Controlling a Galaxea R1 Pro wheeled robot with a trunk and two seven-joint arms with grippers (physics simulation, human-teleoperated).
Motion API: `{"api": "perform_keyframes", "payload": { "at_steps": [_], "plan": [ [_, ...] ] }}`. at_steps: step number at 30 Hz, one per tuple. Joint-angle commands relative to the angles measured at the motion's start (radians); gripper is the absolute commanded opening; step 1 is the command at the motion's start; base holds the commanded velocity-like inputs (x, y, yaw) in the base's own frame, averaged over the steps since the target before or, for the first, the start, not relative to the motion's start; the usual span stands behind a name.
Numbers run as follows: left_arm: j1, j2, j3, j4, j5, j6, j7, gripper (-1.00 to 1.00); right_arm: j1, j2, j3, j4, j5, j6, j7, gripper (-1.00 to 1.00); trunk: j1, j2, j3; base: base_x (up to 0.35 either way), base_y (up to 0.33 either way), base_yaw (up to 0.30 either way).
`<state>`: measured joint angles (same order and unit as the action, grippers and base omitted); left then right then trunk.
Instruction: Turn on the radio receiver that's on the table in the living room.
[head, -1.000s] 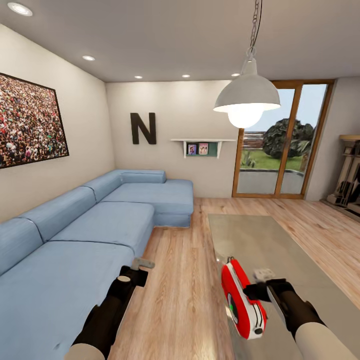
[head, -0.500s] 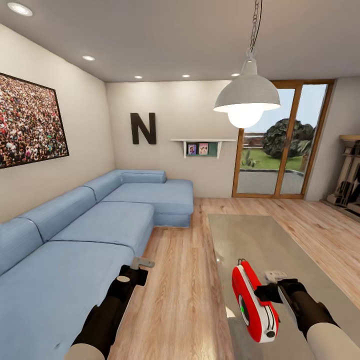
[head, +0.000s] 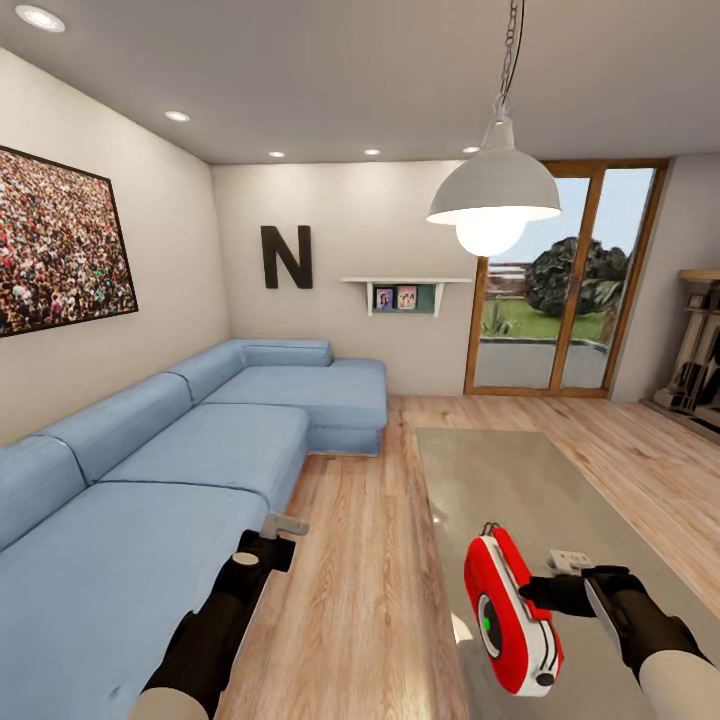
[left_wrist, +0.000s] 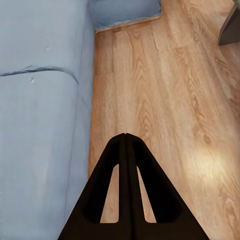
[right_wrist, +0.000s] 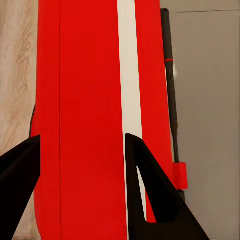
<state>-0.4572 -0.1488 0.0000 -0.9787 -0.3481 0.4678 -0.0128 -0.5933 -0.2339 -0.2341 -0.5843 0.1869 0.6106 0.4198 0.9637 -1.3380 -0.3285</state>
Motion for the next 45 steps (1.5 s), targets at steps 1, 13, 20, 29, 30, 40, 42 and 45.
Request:
{"api": "perform_keyframes", "payload": {
  "at_steps": [1, 13, 20, 29, 30, 40, 42, 45],
  "plan": [
    [0.0, 0.0, 0.0, 0.0, 0.0, -0.003, 0.0, -1.0, 0.0, 0.0, -0.001, 0.004, -0.003, 0.0, 0.002, -1.0, 0.0, 0.0, 0.0, 0.0, 0.0, 0.0],
    [0.0, -0.003, 0.0, 0.002, -0.003, -0.004, 0.002, -1.0, 0.0, 0.0, 0.0, 0.02, -0.003, 0.001, 0.004, -1.0, 0.0, 0.0, 0.0, 0.004, -0.082, 0.0],
    [0.0, -0.005, 0.0, 0.003, -0.003, -0.004, 0.002, -1.0, 0.0, 0.0, 0.001, 0.02, -0.003, 0.001, 0.004, -1.0, 0.0, 0.0, 0.0, 0.024, -0.271, 0.0],
    [0.0, -0.007, -0.001, 0.003, -0.005, -0.005, 0.002, -1.0, 0.0, 0.0, 0.001, 0.02, -0.003, 0.001, 0.004, -1.0, 0.0, 0.0, 0.0, 0.001, -0.167, 0.0],
    [0.0, -0.007, -0.001, 0.003, -0.005, -0.005, 0.002, -1.0, 0.0, 0.0, 0.001, 0.02, -0.003, 0.001, 0.004, -1.0, 0.0, 0.0, 0.0, 0.0, -0.151, 0.0],
    [0.0, -0.009, -0.001, 0.003, -0.005, -0.005, 0.002, -1.0, 0.0, 0.001, 0.002, 0.02, -0.003, 0.001, 0.002, -1.0, 0.0, 0.0, 0.0, 0.0, -0.023, 0.0],
    [0.0, -0.009, -0.002, 0.003, -0.005, -0.005, 0.002, -1.0, 0.0, 0.001, 0.001, 0.02, -0.002, 0.001, 0.002, -1.0, 0.0, 0.0, 0.0, 0.0, 0.0, 0.0],
    [0.0, -0.008, -0.004, 0.003, -0.003, -0.006, 0.002, -1.0, 0.0, 0.001, 0.0, 0.037, -0.003, 0.001, -0.009, -1.0, 0.0, 0.0, 0.0, 0.0, 0.0, 0.0]
  ]
}}
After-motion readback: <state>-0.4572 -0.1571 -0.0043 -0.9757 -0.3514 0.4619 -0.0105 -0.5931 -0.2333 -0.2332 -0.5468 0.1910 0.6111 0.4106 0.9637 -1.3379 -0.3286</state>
